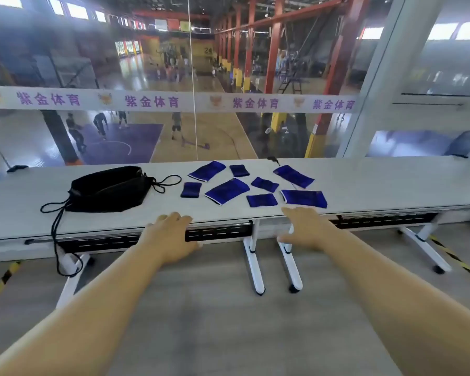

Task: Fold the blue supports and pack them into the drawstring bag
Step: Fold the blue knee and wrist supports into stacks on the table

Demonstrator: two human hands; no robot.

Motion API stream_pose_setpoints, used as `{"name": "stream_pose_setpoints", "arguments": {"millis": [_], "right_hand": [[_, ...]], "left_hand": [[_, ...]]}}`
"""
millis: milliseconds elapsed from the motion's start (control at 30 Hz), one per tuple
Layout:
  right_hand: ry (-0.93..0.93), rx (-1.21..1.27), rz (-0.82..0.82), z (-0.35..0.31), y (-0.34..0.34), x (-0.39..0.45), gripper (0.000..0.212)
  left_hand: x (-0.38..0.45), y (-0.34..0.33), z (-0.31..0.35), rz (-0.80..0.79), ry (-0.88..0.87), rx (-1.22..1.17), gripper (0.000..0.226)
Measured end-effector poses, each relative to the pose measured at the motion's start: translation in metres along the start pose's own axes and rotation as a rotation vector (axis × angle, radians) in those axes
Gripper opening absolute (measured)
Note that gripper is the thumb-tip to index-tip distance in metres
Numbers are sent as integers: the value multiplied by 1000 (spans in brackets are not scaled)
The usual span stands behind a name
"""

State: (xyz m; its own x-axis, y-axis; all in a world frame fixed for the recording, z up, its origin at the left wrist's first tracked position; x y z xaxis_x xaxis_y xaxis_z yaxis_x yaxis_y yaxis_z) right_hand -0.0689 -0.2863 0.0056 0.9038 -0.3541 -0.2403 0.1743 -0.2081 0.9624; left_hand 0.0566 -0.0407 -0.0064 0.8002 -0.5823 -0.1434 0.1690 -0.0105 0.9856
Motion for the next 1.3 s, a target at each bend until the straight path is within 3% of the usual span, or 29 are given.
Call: {"name": "stream_pose_setpoints", "arguments": {"millis": [333,600,967,1300], "right_hand": [[-94,60,-89,52,8,78,74],[9,14,-146,65,19,190,65],[91,-45,-308,67,-17,300,62],[-147,42,-336,102,-59,394,51]], "left_hand": [[96,-7,11,-85,-43,-22,60],[194,-9,9,-113,36,-71,54],[284,-65,3,-223,54,-121,50],[408,-97,-7,-328,-30,-214,40]]}}
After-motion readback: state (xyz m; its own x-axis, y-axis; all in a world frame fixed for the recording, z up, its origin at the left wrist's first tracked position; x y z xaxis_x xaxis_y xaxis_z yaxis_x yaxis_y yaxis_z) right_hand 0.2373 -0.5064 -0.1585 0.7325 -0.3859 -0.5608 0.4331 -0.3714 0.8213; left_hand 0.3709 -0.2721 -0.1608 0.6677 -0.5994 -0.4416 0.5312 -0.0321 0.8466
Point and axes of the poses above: each hand's wrist, its own x-axis towards the middle knuckle, its own y-axis out of the back of the hand, z = x × y, the point moved 7 cm from there along x, towards the middle knuckle, and after that the axes turned 3 degrees about -z, right-handed, at the moved point
